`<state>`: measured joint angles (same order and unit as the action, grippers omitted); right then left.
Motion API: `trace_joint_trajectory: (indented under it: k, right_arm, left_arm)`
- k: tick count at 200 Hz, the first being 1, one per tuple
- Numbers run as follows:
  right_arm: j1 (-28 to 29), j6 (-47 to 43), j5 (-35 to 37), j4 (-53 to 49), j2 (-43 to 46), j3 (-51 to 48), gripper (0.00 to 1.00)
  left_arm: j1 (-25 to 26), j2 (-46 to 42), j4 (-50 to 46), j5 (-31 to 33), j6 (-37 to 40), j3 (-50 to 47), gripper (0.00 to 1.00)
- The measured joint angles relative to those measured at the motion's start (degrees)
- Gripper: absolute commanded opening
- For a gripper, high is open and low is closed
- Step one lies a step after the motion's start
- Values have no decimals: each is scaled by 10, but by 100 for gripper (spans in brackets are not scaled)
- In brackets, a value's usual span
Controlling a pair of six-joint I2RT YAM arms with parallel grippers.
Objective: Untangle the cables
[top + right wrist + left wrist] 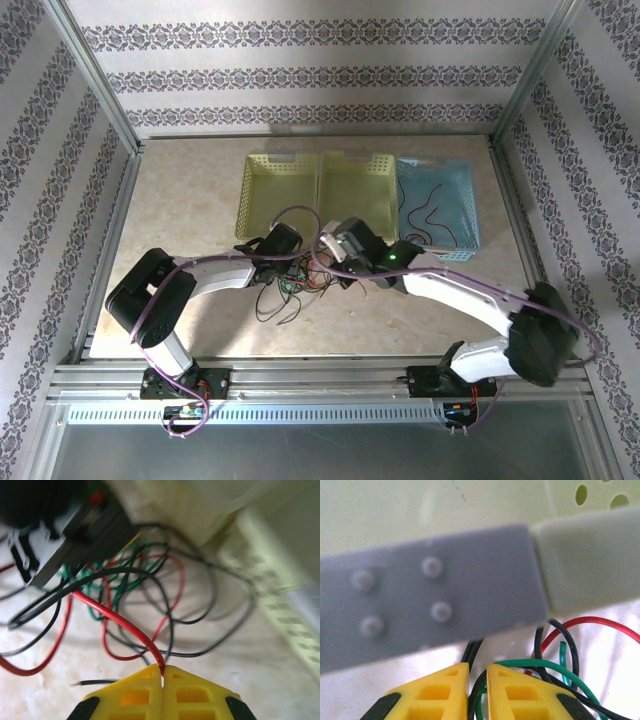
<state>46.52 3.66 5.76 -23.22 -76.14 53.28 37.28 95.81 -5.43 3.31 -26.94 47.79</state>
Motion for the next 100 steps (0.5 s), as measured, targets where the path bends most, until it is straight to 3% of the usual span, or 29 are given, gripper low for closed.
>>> trace_joint_trajectory:
  k: [35,100]
  right_arm:
    - [-58,47,45,37,84,-36,0]
    - [-180,154,59,63,186,-95,0]
  left_arm:
    - [2,2,3,0,0,0,16]
    - [2,4,5,-3,0,0,16]
